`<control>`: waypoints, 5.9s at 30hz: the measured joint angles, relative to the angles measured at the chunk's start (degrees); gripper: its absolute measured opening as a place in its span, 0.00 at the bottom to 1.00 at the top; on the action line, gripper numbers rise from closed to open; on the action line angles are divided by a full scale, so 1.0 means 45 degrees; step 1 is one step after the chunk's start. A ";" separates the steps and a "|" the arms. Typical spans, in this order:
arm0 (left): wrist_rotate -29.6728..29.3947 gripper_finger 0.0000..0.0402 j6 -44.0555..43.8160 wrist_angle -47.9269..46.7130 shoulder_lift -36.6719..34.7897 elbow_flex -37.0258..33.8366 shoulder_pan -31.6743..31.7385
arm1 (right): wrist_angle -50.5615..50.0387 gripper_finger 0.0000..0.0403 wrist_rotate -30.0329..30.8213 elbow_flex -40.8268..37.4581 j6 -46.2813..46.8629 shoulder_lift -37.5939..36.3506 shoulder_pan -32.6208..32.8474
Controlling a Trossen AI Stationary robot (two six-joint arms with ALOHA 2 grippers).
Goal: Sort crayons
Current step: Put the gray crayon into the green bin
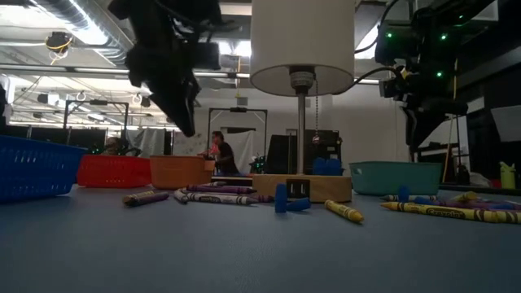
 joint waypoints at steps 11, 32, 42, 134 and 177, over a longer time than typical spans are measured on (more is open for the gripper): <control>0.0378 0.22 0.1717 0.1027 0.0000 -0.0349 -0.0466 | -0.0005 0.25 0.0000 0.0000 0.0005 0.0000 0.0000; 0.0807 0.22 0.3941 0.5182 0.0015 -0.3526 -0.0408 | -0.0005 0.25 -0.0002 0.0000 0.0005 0.0000 0.0000; 0.1125 0.22 0.3952 0.6620 0.0015 -0.4434 -0.0032 | -0.0005 0.25 -0.0003 0.0000 0.0005 0.0000 0.0002; 0.0909 0.03 0.3836 0.7318 -0.0146 -0.0955 -0.2850 | -0.5137 0.25 -0.1020 0.6184 0.2343 -0.0228 0.0005; -0.5097 0.03 0.1687 -0.6815 -0.0170 0.5255 0.0260 | -0.0755 0.25 -0.2857 0.7111 -0.0199 0.0385 -0.3685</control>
